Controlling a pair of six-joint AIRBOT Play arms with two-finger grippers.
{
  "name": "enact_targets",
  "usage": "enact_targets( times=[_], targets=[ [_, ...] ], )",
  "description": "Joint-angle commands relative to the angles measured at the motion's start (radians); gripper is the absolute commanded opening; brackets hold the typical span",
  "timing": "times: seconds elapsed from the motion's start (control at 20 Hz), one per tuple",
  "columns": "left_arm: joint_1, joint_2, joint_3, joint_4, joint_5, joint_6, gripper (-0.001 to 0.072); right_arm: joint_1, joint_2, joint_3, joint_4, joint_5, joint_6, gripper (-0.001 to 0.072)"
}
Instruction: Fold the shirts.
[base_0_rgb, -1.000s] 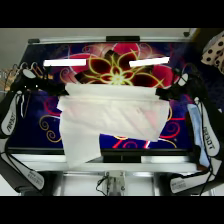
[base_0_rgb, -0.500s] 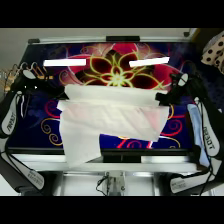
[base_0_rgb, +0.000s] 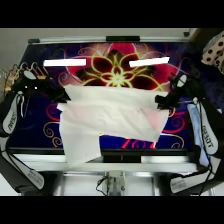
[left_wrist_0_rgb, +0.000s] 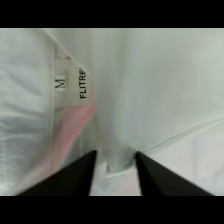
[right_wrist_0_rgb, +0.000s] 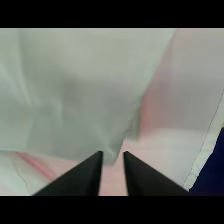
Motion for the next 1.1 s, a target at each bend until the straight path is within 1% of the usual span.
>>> enact_targets(
  times=[0.0, 0.1, 0.2, 0.3, 0.35, 0.4, 0.45, 0.5, 0.6, 0.7, 0.75, 0.8, 0.85, 0.95, 1.05],
  targets=[
    [0.045, 0.000, 0.076, 0.000, -0.137, -0.043, 0.0520, -0.008, 0.047, 0.011, 0.000, 0.068, -0.034, 0.0532],
    [0.099, 0.011, 0.165, 0.000, -0.241, -0.098, 0.0519, -0.027, 0.114, 0.036, -0.024, 0.144, -0.055, 0.0532],
    [0.163, 0.051, 0.225, 0.001, -0.351, -0.108, 0.0518, -0.066, 0.201, 0.047, -0.039, 0.229, -0.074, 0.0532],
    [0.229, 0.109, 0.208, 0.001, -0.430, -0.117, 0.0502, -0.132, 0.285, 0.044, -0.039, 0.330, -0.089, 0.0532],
    [0.258, 0.146, 0.169, 0.000, -0.431, -0.117, 0.0501, -0.169, 0.329, 0.032, -0.040, 0.367, -0.103, 0.0532],
    [0.284, 0.198, 0.095, 0.000, -0.425, -0.105, 0.0480, -0.203, 0.371, 0.009, -0.039, 0.382, -0.106, 0.0532],
    [0.303, 0.253, -0.008, 0.001, -0.406, -0.072, 0.0431, -0.236, 0.419, -0.031, -0.039, 0.381, -0.109, 0.0532],
    [0.319, 0.313, -0.133, 0.000, -0.362, -0.047, 0.0431, -0.264, 0.466, -0.081, -0.039, 0.368, -0.116, 0.0532],
    [0.340, 0.441, -0.453, -0.001, -0.233, 0.017, 0.0433, -0.294, 0.538, -0.184, -0.029, 0.336, -0.124, 0.0532],
    [0.345, 0.525, -0.725, -0.023, -0.129, 0.113, 0.0434, -0.292, 0.580, -0.268, -0.022, 0.309, -0.130, 0.0532],
    [0.345, 0.547, -0.822, -0.037, -0.094, 0.162, 0.0433, -0.292, 0.588, -0.294, 0.004, 0.301, -0.130, 0.0532],
    [0.345, 0.558, -0.896, -0.041, -0.059, 0.209, 0.0433, -0.292, 0.588, -0.311, 0.026, 0.300, -0.131, 0.0532],
    [0.345, 0.560, -0.942, -0.041, -0.031, 0.238, 0.0433, -0.292, 0.588, -0.320, 0.045, 0.295, -0.131, 0.0532],
    [0.345, 0.560, -0.991, -0.051, 0.037, 0.253, 0.0433, -0.292, 0.588, -0.321, 0.056, 0.287, -0.131, 0.0532],
    [0.344, 0.558, -1.008, -0.092, 0.069, 0.284, 0.0432, -0.292, 0.588, -0.321, 0.055, 0.288, -0.131, 0.0532]
  ],
)
